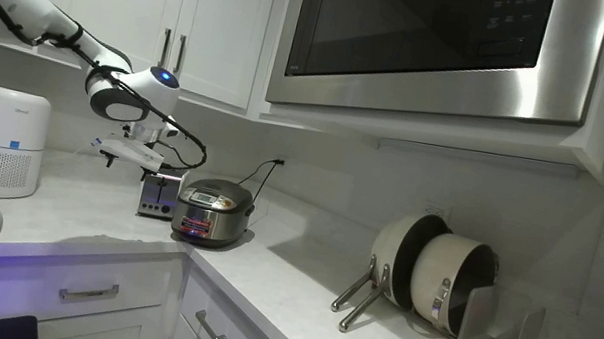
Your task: Push the lever on the toaster downwards
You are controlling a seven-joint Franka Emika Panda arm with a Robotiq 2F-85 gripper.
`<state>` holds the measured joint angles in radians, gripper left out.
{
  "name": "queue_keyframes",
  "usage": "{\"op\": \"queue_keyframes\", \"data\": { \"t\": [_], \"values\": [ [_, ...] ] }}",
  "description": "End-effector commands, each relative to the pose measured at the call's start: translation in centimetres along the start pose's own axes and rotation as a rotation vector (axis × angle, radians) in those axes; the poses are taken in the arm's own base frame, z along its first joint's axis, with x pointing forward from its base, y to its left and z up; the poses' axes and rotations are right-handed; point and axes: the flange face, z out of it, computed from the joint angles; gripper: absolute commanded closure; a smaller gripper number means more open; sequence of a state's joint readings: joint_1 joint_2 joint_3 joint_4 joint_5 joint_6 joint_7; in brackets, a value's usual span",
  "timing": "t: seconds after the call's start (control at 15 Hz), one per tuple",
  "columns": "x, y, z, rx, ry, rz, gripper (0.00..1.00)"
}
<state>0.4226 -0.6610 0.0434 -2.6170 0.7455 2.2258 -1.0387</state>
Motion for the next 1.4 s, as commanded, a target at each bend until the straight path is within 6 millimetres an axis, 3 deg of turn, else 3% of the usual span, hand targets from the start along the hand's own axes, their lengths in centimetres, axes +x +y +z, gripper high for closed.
{"op": "queue_keyframes", "data": {
  "t": [0.0, 0.27, 0.47, 0.6, 0.8, 1.33],
  "values": [
    [0.7, -1.0, 1.0, -0.009, -0.022, -0.043, 0.00],
    [5.0, -6.4, 5.7, -0.011, -0.072, -0.191, 0.00],
    [8.1, -10.2, 9.0, -0.116, -0.053, -0.281, 0.00],
    [9.7, -11.5, 10.4, -0.198, -0.017, -0.304, 0.00],
    [11.7, -11.4, 11.9, -0.300, 0.005, -0.303, 0.00],
    [15.6, -7.3, 14.0, -0.440, -0.015, -0.206, 0.00]
  ]
}}
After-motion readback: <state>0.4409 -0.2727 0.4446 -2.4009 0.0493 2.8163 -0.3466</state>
